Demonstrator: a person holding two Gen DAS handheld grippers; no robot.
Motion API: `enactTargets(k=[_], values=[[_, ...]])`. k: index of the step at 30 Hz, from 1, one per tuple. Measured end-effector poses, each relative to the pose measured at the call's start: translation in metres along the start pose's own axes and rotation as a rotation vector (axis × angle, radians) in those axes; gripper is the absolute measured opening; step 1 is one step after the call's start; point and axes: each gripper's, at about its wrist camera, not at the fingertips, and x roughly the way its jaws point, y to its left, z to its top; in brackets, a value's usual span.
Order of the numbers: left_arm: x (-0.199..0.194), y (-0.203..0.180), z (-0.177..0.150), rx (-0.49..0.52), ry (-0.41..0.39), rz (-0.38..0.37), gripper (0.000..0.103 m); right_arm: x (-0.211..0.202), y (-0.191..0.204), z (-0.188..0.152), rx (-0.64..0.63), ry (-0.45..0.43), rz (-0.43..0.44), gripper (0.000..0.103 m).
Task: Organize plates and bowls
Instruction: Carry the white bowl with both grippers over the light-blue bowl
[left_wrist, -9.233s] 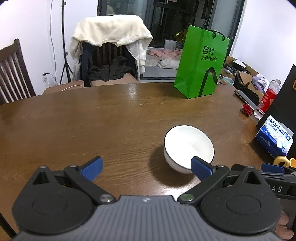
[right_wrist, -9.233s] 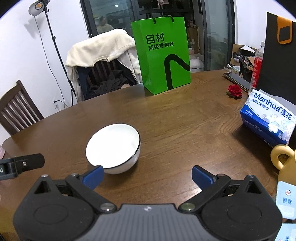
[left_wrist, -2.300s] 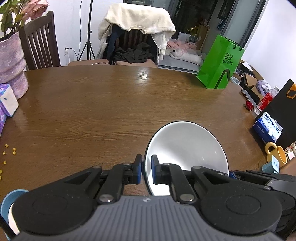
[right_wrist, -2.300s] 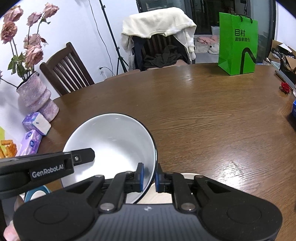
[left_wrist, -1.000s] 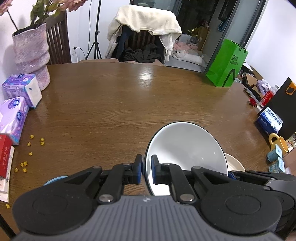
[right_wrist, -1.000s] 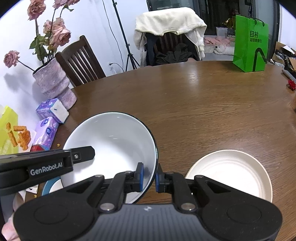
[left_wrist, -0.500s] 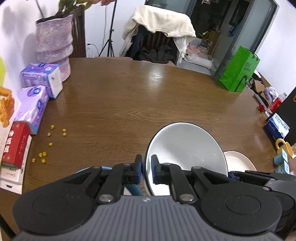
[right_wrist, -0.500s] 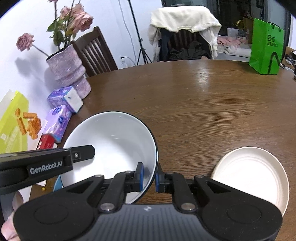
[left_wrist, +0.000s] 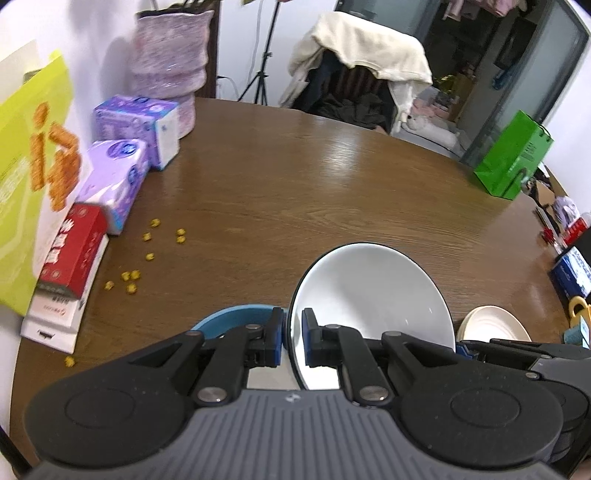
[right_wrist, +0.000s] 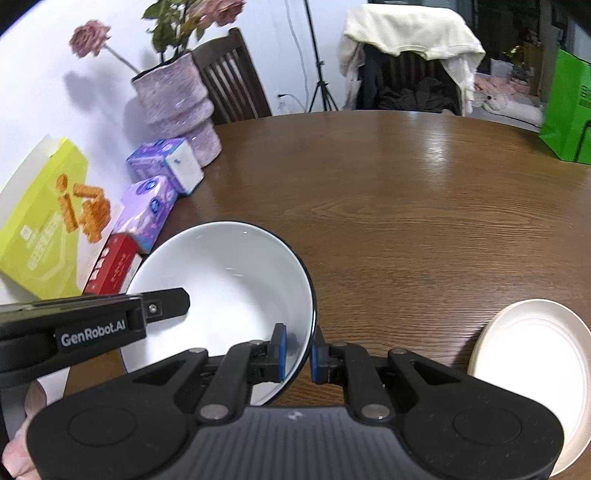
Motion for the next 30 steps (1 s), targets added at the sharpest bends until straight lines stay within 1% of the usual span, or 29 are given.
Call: enactTargets(k=[7, 15, 24, 30], values=[[-0.005, 0.022, -0.007, -0.046, 0.001, 0.033, 0.011, 0.008, 0.021, -0.003, -0.046, 0.024, 0.033, 0.012], [-0.005, 0.038, -0.014, -0.083, 0.013, 0.052, 0.011, 0.017, 0.038, -0.006, -0.082, 0.051, 0.052, 0.012], [0.008, 0.049, -0.023, -0.104, 0.046, 0.049, 0.011, 0.029, 0.046, -0.008, -0.109, 0.088, 0.045, 0.012], [0.019, 0.049, -0.029, -0.09, 0.066, 0.064, 0.011, 0.039, 0.046, -0.011, -0.117, 0.11, 0.03, 0.012]])
